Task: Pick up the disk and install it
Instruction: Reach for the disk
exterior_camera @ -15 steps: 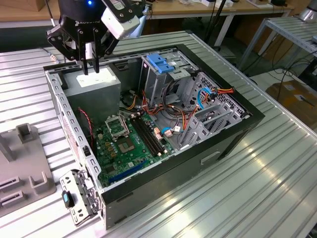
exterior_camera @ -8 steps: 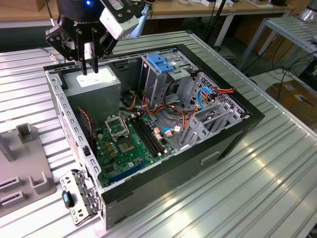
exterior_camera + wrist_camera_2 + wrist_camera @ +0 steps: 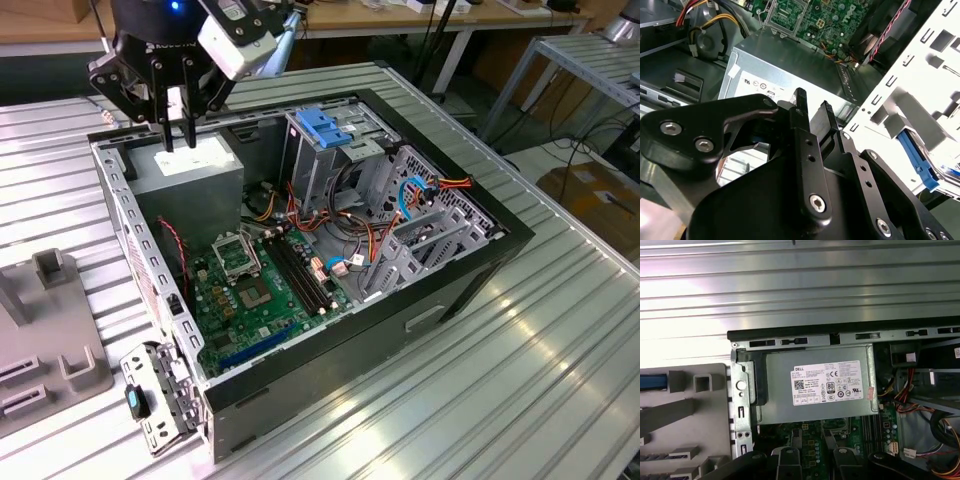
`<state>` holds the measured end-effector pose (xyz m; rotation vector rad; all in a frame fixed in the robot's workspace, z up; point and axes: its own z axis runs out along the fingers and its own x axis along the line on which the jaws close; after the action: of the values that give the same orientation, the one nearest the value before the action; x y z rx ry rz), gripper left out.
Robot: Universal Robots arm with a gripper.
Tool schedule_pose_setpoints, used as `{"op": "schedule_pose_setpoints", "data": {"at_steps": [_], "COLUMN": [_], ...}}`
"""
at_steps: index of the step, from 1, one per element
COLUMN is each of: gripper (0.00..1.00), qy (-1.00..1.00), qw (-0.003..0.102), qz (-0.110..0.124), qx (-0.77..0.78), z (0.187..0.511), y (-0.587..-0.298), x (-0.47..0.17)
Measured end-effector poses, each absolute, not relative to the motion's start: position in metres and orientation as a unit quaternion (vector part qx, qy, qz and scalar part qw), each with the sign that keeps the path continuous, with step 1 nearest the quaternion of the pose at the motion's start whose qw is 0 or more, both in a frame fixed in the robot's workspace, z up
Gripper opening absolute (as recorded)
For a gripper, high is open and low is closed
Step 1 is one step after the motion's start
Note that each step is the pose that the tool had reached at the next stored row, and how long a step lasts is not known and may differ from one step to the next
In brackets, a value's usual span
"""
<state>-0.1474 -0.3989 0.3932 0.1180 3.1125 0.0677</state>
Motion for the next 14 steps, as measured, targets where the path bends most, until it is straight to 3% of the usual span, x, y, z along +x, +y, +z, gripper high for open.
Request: {"op": "schedule_pose_setpoints", "data": {"at_steps": [14], "gripper": [0.31], "qy": [0.999], "qw": [0.013], "qz": [0.022], "qx": [0.038], "z": [0.3932], "y": [-0.3989], "x": [-0.1521]}}
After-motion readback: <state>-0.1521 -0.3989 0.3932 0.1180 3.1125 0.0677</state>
